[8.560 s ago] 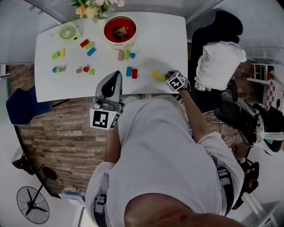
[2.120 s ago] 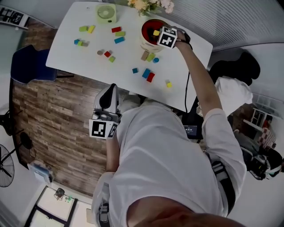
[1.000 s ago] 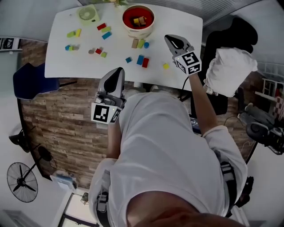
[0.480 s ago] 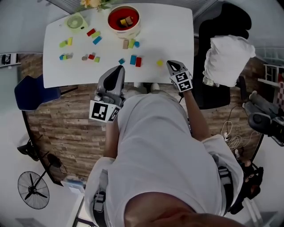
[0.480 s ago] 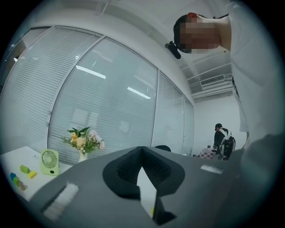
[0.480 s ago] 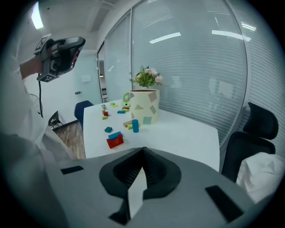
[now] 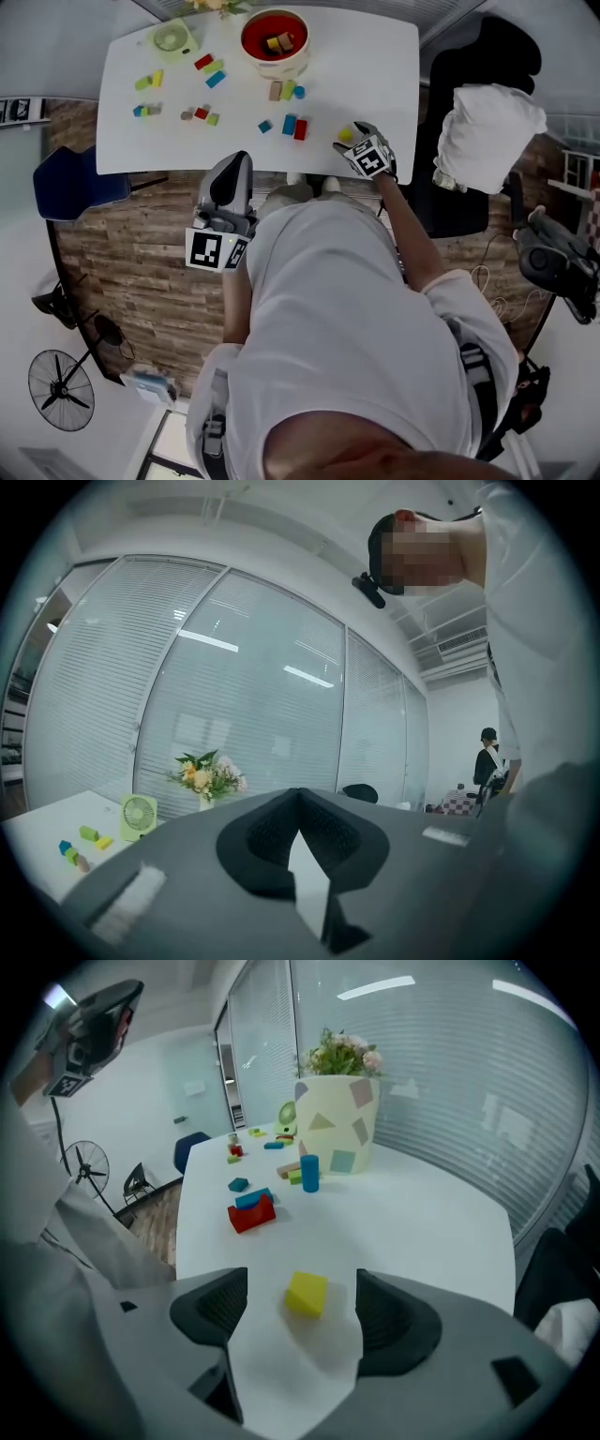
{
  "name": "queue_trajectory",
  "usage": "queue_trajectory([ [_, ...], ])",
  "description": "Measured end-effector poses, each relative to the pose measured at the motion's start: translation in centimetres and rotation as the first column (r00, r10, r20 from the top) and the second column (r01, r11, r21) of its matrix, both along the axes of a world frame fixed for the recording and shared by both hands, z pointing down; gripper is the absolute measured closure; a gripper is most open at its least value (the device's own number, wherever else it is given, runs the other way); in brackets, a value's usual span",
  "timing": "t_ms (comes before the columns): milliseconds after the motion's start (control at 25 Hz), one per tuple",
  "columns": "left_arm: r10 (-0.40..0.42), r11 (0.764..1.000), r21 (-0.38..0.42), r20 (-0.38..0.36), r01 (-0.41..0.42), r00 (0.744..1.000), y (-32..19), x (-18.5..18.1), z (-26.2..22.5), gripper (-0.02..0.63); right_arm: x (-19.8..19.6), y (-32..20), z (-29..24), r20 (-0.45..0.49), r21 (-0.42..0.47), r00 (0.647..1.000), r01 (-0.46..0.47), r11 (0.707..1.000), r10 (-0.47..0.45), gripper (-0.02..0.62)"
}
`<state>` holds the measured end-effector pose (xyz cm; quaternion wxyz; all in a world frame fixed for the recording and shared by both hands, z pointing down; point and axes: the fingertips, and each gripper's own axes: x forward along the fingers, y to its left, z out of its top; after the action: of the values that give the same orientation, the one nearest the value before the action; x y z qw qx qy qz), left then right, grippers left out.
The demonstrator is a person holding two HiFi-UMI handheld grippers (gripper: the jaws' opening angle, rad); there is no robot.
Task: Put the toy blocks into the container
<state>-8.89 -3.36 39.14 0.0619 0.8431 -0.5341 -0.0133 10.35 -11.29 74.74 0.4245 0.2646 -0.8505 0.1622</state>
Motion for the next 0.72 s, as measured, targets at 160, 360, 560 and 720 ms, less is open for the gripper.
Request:
queue_trajectory([
  [160,-0.047,0.999,-0.001,-0.003,0.047,0.999,1.0,-1.2,0.0,0.607,-0.2,0.0,1.5,-0.092,-0.046,0.996,0.017,0.999,-0.021,0.45],
  [360,-0.098,0.995,-0.005,-0.016,0.098,0.995,1.6,-2.6,0.3,0.607,-1.3,-1.4,-1.1,0.003,0.039,1.0,0.019,0.999,-0.019,0.454],
  [560,-0.129,0.992,-0.009,-0.036,0.129,0.991,1.7,-3.9,0.6,0.607,-3.2,-5.8,-9.9,0.251,0.219,0.967,-0.093,0.971,0.036,0.454],
  [720,-0.15,0.989,-0.007,-0.054,0.15,0.987,1.5,-4.8,0.8,0.607,-5.1,-10.2,-18.9,0.386,0.379,0.923,-0.151,0.913,-0.008,0.454],
])
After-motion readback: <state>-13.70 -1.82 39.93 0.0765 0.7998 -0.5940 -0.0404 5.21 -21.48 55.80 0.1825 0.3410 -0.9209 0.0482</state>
